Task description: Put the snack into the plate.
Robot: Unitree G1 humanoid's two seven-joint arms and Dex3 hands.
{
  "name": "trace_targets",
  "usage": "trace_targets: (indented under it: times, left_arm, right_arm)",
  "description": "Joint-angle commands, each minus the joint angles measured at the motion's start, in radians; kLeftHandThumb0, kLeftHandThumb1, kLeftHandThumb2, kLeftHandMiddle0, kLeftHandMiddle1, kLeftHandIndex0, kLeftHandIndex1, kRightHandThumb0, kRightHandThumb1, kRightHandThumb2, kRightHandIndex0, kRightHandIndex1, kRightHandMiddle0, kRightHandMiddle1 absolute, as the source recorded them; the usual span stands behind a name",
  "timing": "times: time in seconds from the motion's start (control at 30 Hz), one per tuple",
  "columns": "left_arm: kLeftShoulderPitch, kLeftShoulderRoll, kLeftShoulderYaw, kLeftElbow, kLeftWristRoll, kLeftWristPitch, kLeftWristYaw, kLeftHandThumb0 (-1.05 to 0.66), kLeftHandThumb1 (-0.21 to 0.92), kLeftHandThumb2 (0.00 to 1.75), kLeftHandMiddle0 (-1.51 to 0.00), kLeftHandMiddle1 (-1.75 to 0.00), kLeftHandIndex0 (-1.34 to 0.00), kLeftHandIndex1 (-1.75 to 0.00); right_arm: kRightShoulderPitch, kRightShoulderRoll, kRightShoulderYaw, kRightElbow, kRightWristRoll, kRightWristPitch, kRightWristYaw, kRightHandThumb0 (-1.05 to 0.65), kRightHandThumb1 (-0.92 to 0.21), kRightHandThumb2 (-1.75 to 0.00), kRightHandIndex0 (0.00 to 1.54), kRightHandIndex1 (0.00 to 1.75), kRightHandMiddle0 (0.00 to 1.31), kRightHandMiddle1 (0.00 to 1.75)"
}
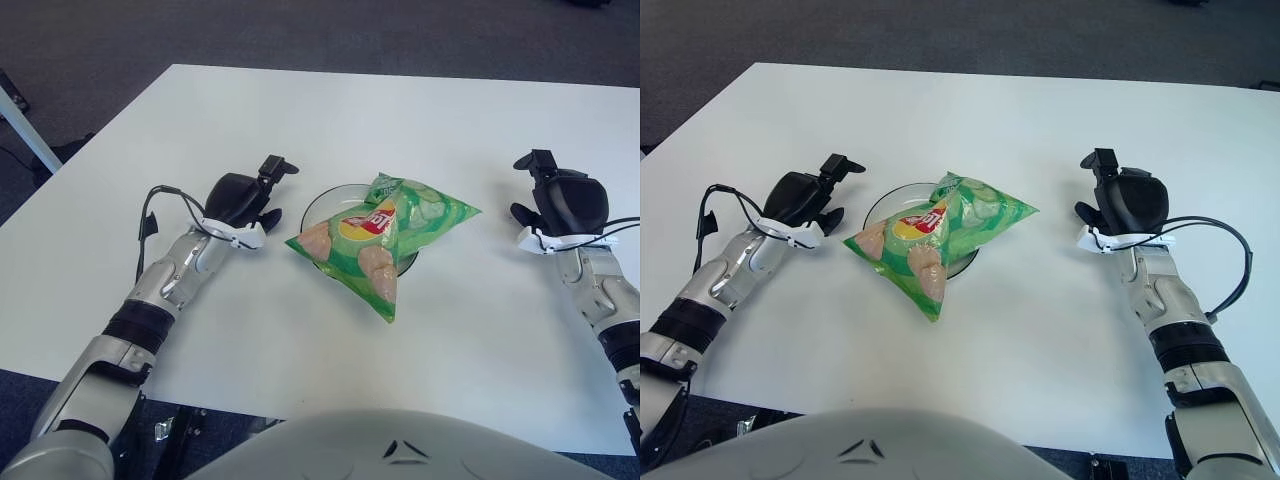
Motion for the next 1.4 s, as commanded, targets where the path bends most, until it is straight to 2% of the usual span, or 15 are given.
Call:
trace_targets:
  times: [0.0, 0.03, 0.07, 0.17, 0.27, 0.4, 0.43, 0.47, 0.57, 0.67, 0.77, 0.97, 1.07, 1.2, 1.37]
  left_arm:
    - [0.068, -0.004, -0.027, 0.059, -0.001, -0.013, -0.04, -0.2, 0.3, 1.53, -1.26, -1.75, -0.03, -1.28]
    - [0.07, -0.01, -0.019, 0.061, -0.023, -0.021, -0.045, -0.2, 0.3, 1.53, -1.26, -1.75, -0.03, -1.28]
    - [0.072, -0.017, -0.01, 0.064, -0.046, -0.028, -0.05, -0.21, 0.3, 1.53, -1.26, -1.75, -0.05, -1.29]
    - [0.074, -0.029, 0.005, 0.069, -0.086, -0.038, -0.059, -0.22, 0.31, 1.5, -1.26, -1.75, -0.09, -1.29]
    - [0.081, -0.052, 0.035, 0.076, -0.166, -0.053, -0.083, -0.28, 0.35, 1.41, -1.27, -1.75, -0.17, -1.31]
    - [0.089, -0.079, 0.073, 0.086, -0.281, -0.083, -0.142, -0.3, 0.37, 1.35, -1.29, -1.75, -0.26, -1.33]
    - [0.09, -0.085, 0.081, 0.088, -0.307, -0.089, -0.157, -0.32, 0.42, 1.27, -1.3, -1.75, -0.29, -1.41]
    - [0.09, -0.09, 0.091, 0.092, -0.334, -0.099, -0.171, -0.35, 0.52, 1.08, -1.3, -1.75, -0.34, -1.55]
    - [0.088, -0.098, 0.11, 0.102, -0.372, -0.121, -0.188, -0.38, 0.57, 0.98, -1.3, -1.75, -0.4, -1.65]
    - [0.085, -0.112, 0.131, 0.111, -0.407, -0.136, -0.203, -0.4, 0.54, 1.01, -1.27, -1.75, -0.43, -1.7]
    - [0.085, -0.125, 0.151, 0.108, -0.448, -0.128, -0.242, -0.41, 0.52, 1.06, -1.26, -1.75, -0.45, -1.73]
    - [0.101, -0.158, 0.205, 0.054, -0.568, -0.027, -0.347, -0.42, 0.5, 1.09, -1.25, -1.75, -0.47, -1.74]
    - [0.114, -0.184, 0.241, 0.001, -0.669, 0.081, -0.422, -0.42, 0.49, 1.09, -1.24, -1.75, -0.47, -1.75]
    - [0.125, -0.208, 0.277, -0.049, -0.762, 0.173, -0.482, -0.43, 0.49, 1.1, -1.22, -1.75, -0.47, -1.75]
    - [0.134, -0.222, 0.306, -0.097, -0.821, 0.25, -0.517, -0.42, 0.5, 1.09, -1.18, -1.75, -0.47, -1.75]
  right_arm:
    - [0.089, 0.066, 0.005, 0.041, 0.067, -0.016, 0.05, 0.59, -0.05, -1.64, 0.83, 1.75, 0.29, 1.28]
    - [0.091, 0.093, -0.026, 0.038, 0.131, -0.025, 0.07, 0.59, -0.05, -1.64, 0.83, 1.75, 0.3, 1.28]
    - [0.092, 0.123, -0.059, 0.035, 0.201, -0.034, 0.092, 0.37, -0.18, -1.48, 0.69, 1.75, 0.34, 1.44]
    - [0.092, 0.176, -0.12, 0.032, 0.33, -0.053, 0.137, 0.12, -0.34, -1.3, 0.52, 1.75, 0.4, 1.63]
    - [0.086, 0.236, -0.196, 0.026, 0.516, -0.06, 0.242, 0.03, -0.35, -1.29, 0.49, 1.75, 0.45, 1.69]
    - [0.088, 0.263, -0.251, -0.001, 0.658, -0.015, 0.36, 0.0, -0.34, -1.29, 0.49, 1.75, 0.47, 1.72]
    - [0.089, 0.269, -0.263, -0.009, 0.688, 0.0, 0.386, 0.0, -0.33, -1.3, 0.49, 1.75, 0.48, 1.72]
    - [0.089, 0.279, -0.283, -0.019, 0.736, 0.018, 0.419, 0.0, -0.32, -1.32, 0.5, 1.75, 0.49, 1.72]
    - [0.09, 0.299, -0.324, -0.043, 0.829, 0.052, 0.482, -0.28, -0.46, -1.11, 1.05, 1.75, 0.47, 1.71]
    - [0.091, 0.323, -0.365, -0.071, 0.92, 0.089, 0.535, -0.38, -0.48, -1.1, 1.26, 1.75, 0.47, 1.74]
    - [0.091, 0.336, -0.394, -0.088, 0.975, 0.119, 0.574, -0.41, -0.49, -1.1, 1.33, 1.75, 0.47, 1.74]
    - [0.085, 0.357, -0.444, -0.101, 1.081, 0.168, 0.653, -0.43, -0.48, -1.11, 1.34, 1.75, 0.48, 1.75]
    - [0.082, 0.365, -0.467, -0.109, 1.122, 0.196, 0.679, -0.43, -0.48, -1.12, 1.31, 1.75, 0.48, 1.75]
    - [0.08, 0.375, -0.487, -0.116, 1.144, 0.217, 0.695, -0.43, -0.48, -1.12, 1.27, 1.75, 0.49, 1.75]
    - [0.078, 0.383, -0.504, -0.123, 1.158, 0.235, 0.709, -0.43, -0.47, -1.13, 1.22, 1.75, 0.49, 1.75]
